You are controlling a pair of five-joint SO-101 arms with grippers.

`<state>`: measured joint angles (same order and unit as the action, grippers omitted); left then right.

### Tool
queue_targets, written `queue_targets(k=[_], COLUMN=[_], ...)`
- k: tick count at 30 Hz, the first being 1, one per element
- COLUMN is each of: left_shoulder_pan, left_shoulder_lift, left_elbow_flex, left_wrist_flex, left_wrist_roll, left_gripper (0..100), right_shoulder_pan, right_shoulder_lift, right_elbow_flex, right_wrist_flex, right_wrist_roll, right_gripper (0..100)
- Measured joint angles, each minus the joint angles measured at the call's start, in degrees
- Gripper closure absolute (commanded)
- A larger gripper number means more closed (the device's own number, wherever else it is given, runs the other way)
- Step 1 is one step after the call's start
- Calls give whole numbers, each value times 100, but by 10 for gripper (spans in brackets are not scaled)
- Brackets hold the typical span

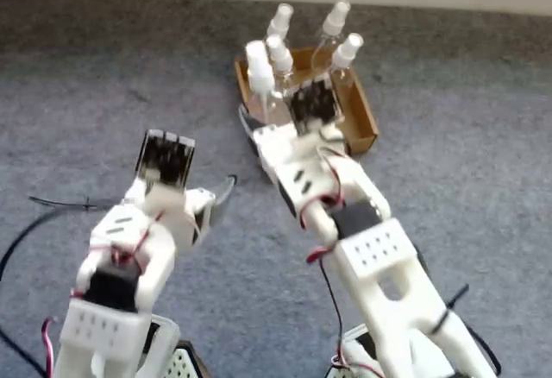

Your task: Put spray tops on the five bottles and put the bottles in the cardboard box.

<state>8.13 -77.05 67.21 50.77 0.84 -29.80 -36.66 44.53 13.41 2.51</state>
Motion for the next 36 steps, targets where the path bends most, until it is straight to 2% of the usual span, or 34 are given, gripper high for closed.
queue_targets(k=[5,9,12,16,23,29,36], left_shoulder_pan=[325,440,431,431,422,167,114], left_shoulder_lift=[-1793,-2286,-2312,-2312,-1916,-1292,-1055], left_elbow_flex=[633,800,809,1073,1143,1143,1143], left_wrist_flex=[0,0,0,-149,-501,-985,-1073], left_wrist_roll=[-229,-299,-316,-325,-325,-316,-316], left_gripper=[751,750,750,751,751,751,751], right_shoulder_pan=[-114,-404,-580,-774,-809,-800,-800], right_shoulder_lift=[299,308,308,316,316,316,316], right_elbow_flex=[-290,-290,-290,-484,-1046,-1099,-1099], right_wrist_flex=[-9,-9,229,1108,2031,2400,2567], right_wrist_roll=[-501,-519,-554,-554,-554,-554,-554], right_gripper=[995,995,995,995,995,995,995])
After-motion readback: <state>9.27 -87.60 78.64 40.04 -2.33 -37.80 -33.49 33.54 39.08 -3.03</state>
